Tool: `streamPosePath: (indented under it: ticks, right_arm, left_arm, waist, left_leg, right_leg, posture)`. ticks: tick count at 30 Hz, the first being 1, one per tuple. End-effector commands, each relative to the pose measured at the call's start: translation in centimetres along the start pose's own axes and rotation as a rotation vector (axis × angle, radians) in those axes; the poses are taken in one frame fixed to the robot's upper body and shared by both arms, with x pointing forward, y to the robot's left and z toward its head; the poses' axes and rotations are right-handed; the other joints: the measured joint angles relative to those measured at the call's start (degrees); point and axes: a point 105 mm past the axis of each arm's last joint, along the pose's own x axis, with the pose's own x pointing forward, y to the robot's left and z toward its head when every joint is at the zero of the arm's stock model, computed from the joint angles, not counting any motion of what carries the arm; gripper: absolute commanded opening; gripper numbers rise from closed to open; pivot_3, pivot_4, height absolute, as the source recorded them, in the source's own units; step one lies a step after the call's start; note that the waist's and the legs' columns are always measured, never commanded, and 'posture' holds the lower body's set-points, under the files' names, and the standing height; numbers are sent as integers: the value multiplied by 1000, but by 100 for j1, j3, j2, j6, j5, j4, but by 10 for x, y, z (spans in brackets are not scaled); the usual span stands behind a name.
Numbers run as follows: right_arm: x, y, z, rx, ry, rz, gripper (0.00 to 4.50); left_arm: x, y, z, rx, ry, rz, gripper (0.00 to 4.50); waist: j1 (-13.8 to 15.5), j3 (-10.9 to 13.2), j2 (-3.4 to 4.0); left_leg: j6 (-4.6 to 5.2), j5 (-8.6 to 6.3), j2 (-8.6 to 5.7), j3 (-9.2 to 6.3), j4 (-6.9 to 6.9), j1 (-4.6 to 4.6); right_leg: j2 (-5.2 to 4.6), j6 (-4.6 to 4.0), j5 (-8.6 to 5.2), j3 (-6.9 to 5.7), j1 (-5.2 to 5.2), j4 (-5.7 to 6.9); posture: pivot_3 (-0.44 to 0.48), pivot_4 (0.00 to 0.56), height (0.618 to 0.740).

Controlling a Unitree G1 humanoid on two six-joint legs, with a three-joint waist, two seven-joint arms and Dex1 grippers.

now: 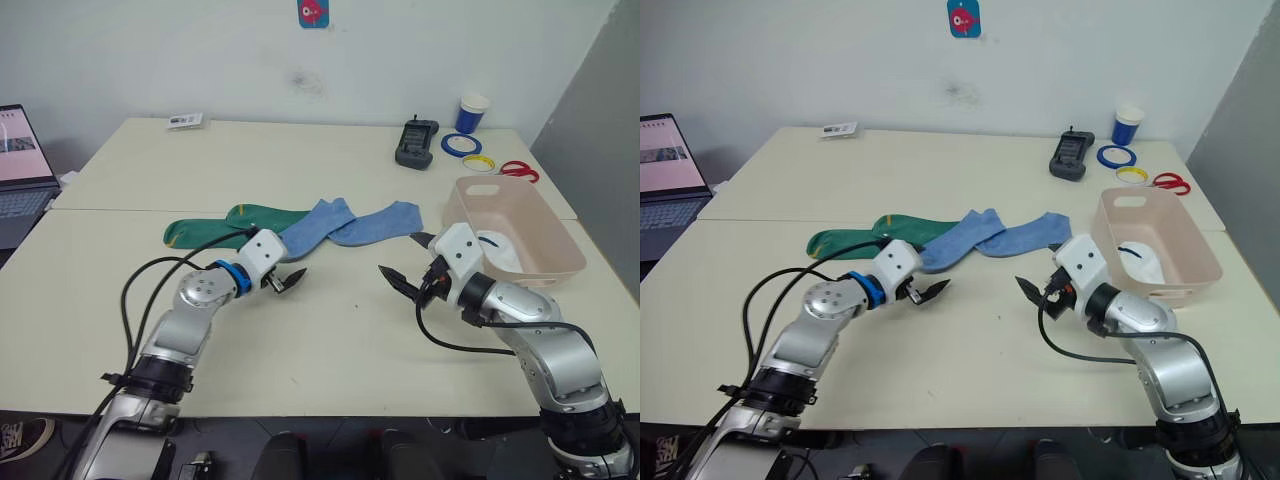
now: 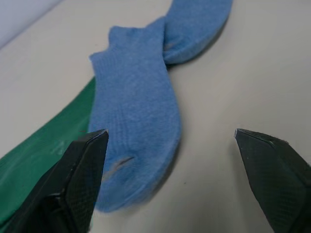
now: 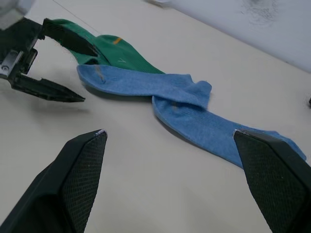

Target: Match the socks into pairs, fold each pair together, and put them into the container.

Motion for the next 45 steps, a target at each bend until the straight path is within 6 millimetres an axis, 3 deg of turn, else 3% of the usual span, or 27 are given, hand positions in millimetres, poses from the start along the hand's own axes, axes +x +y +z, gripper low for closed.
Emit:
streamPosePath:
  ticks: [1, 9, 11, 14, 18, 26, 32, 36, 41, 45]
  right_arm:
    - [-4, 1, 13, -35, -40, -18, 4500]
    - [-2, -3, 15, -28, -50, -36, 4500]
    - [-1, -4, 16, -28, -54, -34, 4500]
    - [2, -1, 14, -41, -53, -2, 4500]
    - [4, 1, 13, -42, -55, 21, 4500]
    - [2, -3, 0, -66, -17, 82, 4500]
    - [2, -2, -14, 5, 55, 174, 4500]
    - [9, 9, -32, 105, 149, 246, 4500]
    - [22, 25, -42, 237, 223, 334, 4500]
    - [33, 37, -48, 325, 274, 386, 4500]
  left_arm:
    - [8, 8, 10, 53, -7, 13, 3004]
    - [8, 7, 7, 43, -11, 12, 354]
    - [6, 7, 5, 41, -11, 11, 12]
    - [-4, 10, 2, 82, -10, 11, 12]
    - [-14, 0, 18, 124, -120, -52, 12]
    - [-77, -65, 24, 308, -265, -367, 12]
    - [-129, -104, -2, 457, -274, -613, 12]
    - [-134, -97, -19, 504, -228, -611, 12]
    - [-132, -95, -20, 505, -239, -590, 12]
    - [-135, -97, -17, 458, -248, -582, 915]
  waist:
    - [0, 0, 0]
    - [-1, 0, 0]
    - [-3, 0, 0]
    - [-9, 0, 0]
    - [-1, 1, 1]
    - [-20, 7, 12]
    - [4, 11, 19]
    - [8, 11, 19]
    - [1, 12, 21]
    - [-10, 13, 21]
  left_leg:
    - [0, 0, 0, 0, 0, 0]
    - [0, 0, 4, 0, 1, 0]
    - [0, 0, 5, 0, 1, 0]
    - [0, 0, 6, 0, 0, 1]
    - [0, 0, 12, -2, -1, 1]
    - [-1, 0, 19, 11, -2, 4]
    - [0, 0, 24, 11, -5, 5]
    - [0, 0, 24, 10, -5, 5]
    - [2, -1, 23, 12, -5, 3]
    - [2, -2, 28, 12, -5, 4]
  right_leg:
    - [1, 0, 0, 0, 0, 0]
    - [0, 0, 0, 2, 0, 0]
    - [0, 0, 0, 2, 0, 0]
    - [0, 0, 0, 2, 0, 0]
    - [-1, 0, 0, 0, 0, 0]
    - [-33, -2, 1, 10, 0, -2]
    - [-33, -3, -4, 5, 1, -6]
    - [-32, -3, -6, 2, 0, -6]
    - [-26, -1, -7, 3, -1, -6]
    - [-26, -1, -6, 3, -1, -5]
  posture:
    - [0, 150, 740]
    - [0, 150, 740]
    - [0, 150, 740]
    - [0, 150, 740]
    - [0, 150, 740]
    - [0, 150, 740]
    - [0, 150, 740]
    - [0, 150, 740]
    - [0, 150, 740]
    - [0, 150, 740]
